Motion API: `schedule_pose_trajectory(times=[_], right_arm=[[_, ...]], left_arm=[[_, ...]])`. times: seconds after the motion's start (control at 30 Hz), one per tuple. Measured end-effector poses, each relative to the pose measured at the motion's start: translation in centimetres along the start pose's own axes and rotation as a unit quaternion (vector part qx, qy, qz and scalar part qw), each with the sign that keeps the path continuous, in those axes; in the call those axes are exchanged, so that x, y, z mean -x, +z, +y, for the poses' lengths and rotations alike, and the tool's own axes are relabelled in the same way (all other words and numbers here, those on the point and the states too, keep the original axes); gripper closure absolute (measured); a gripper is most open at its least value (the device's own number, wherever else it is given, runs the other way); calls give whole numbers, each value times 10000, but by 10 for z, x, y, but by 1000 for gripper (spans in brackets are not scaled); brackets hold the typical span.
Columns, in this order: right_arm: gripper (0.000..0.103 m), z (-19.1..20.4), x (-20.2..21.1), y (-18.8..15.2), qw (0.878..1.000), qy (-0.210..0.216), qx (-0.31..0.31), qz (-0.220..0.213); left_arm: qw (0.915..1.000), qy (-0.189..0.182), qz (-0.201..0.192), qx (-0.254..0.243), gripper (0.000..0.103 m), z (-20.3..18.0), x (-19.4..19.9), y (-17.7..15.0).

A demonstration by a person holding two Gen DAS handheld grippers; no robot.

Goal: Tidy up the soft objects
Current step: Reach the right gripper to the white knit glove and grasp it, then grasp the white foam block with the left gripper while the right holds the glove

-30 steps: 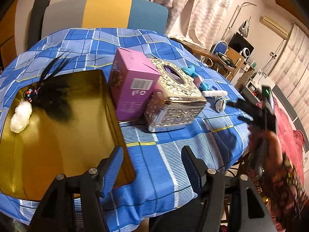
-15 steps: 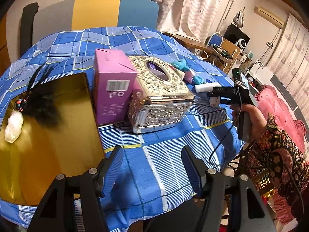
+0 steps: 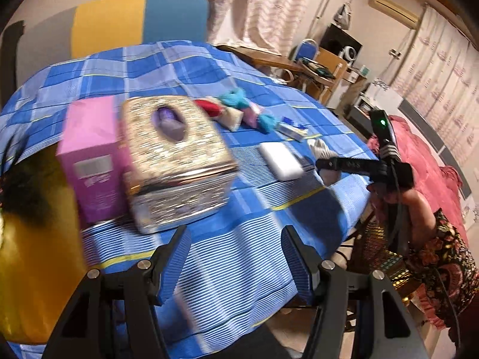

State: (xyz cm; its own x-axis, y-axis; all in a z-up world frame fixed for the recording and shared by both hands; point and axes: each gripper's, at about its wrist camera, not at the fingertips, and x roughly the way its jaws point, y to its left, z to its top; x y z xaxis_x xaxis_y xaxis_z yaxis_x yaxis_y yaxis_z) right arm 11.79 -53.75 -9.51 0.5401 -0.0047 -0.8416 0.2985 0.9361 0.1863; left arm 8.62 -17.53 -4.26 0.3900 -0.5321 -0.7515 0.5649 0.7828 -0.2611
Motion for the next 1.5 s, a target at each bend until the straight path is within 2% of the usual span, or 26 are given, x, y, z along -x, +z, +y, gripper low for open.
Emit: schedule_pose_trajectory(times=[0.1, 0.27, 0.37, 0.47, 0.6, 0.7, 0.9, 0.97, 1.03, 1.13, 1.5], right_arm=[[57, -18, 1, 14, 9997, -113, 45, -220], [57, -46, -12, 29, 9962, 428, -726, -203], [57, -40, -16, 29, 9951, 583, -786, -123], [57, -32, -6, 28, 9961, 596, -606, -244], [57, -40, 5, 28, 9954, 459, -731, -411], [57, -48, 9, 30, 9948, 310, -825, -503], [57, -53, 6, 30, 9918, 624, -1054, -372], [57, -50, 6, 29, 9920, 666, -1010, -350], [57, -46, 6, 29, 9924, 694, -959, -350], [57, -42, 4, 28, 9930, 709, -884, -337], [57, -35, -2, 23, 9937, 799, -772, -174]], left_arm=[[9999, -90, 45, -100, 40, -21, -11, 12], [9994, -127, 119, -299, 38, -57, -41, 42], [9988, -203, 359, -254, 36, -72, -73, 60], [9977, -225, 637, -89, 35, -82, -112, 73], [9950, 64, 993, 9, 35, -90, -166, 88], [9934, 317, 1104, 71, 35, -93, -202, 99], [9889, 431, 1390, 302, 35, -91, -244, 102], [9877, 495, 1459, 256, 35, -91, -251, 99], [9903, 538, 1282, 62, 35, -94, -249, 96], [9913, 550, 1194, 32, 42, -91, -246, 94], [9936, 95, 1032, 452, 44, -70, -205, 70]])
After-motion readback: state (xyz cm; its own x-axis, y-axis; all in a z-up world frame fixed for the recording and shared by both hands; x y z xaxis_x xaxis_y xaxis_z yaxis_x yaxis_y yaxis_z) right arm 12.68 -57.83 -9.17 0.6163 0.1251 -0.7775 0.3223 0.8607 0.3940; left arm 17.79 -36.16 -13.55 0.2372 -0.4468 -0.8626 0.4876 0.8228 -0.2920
